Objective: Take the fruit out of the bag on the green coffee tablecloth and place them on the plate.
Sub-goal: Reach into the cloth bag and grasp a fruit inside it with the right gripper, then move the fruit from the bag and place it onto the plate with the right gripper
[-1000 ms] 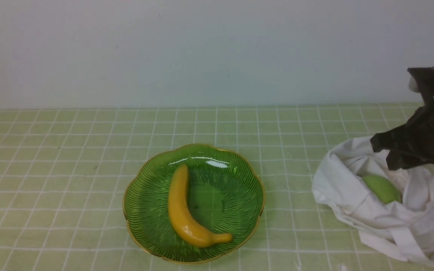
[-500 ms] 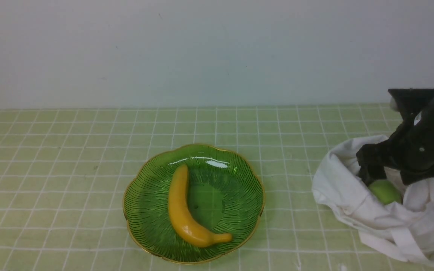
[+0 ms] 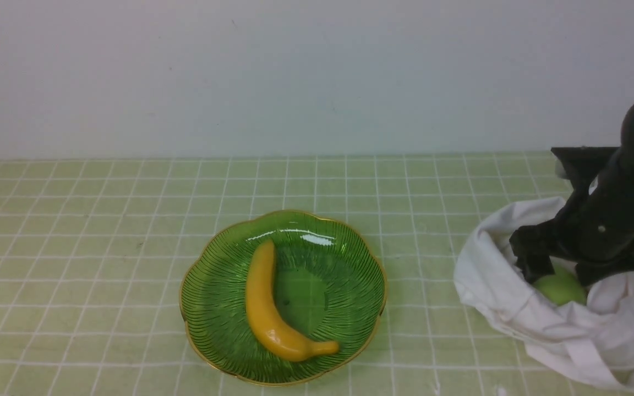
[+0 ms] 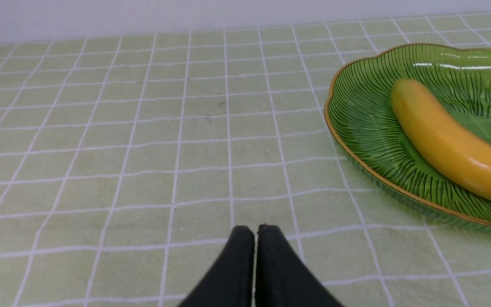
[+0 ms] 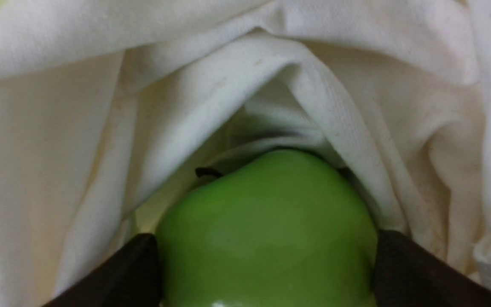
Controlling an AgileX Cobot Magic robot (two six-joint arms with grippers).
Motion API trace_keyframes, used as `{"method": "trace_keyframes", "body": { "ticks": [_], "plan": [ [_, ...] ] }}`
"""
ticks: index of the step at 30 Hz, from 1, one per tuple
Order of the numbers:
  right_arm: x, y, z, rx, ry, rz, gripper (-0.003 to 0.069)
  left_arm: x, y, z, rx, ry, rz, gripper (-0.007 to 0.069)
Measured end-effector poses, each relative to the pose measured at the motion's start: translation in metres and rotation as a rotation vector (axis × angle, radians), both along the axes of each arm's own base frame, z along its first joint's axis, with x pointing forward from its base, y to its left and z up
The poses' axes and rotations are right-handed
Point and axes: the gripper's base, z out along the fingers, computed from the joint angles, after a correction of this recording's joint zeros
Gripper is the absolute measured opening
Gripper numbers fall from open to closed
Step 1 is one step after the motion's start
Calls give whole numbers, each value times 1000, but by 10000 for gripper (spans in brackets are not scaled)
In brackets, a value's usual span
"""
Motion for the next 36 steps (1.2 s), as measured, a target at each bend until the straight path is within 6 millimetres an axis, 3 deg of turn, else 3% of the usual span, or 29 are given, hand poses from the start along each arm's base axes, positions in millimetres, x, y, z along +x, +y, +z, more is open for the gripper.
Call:
{"method": "trace_keyframes", "body": {
  "ticks": [6,11,18,25,30,32,33,36],
  "plan": [
    [1,0,-1,-9,15,7,558,0,0,0,0,0,0,-8],
    [-6,-3,12,-29,-9,20,558,0,0,0,0,0,0,-8],
    [-23,-7,71,-7,-246,16,555,0,0,0,0,0,0,-8],
    [-34,-3,103,91,-396,0,554,0,0,0,0,0,0,-8],
    [-37,17,119,255,-493,69,554,0,0,0,0,0,0,-8],
    [-39,44,121,360,-521,180,552,0,0,0,0,0,0,-8],
    [-39,45,120,361,-520,185,552,0,0,0,0,0,0,-8],
    [-41,87,113,467,-527,323,552,0,0,0,0,0,0,-8]
  ]
}}
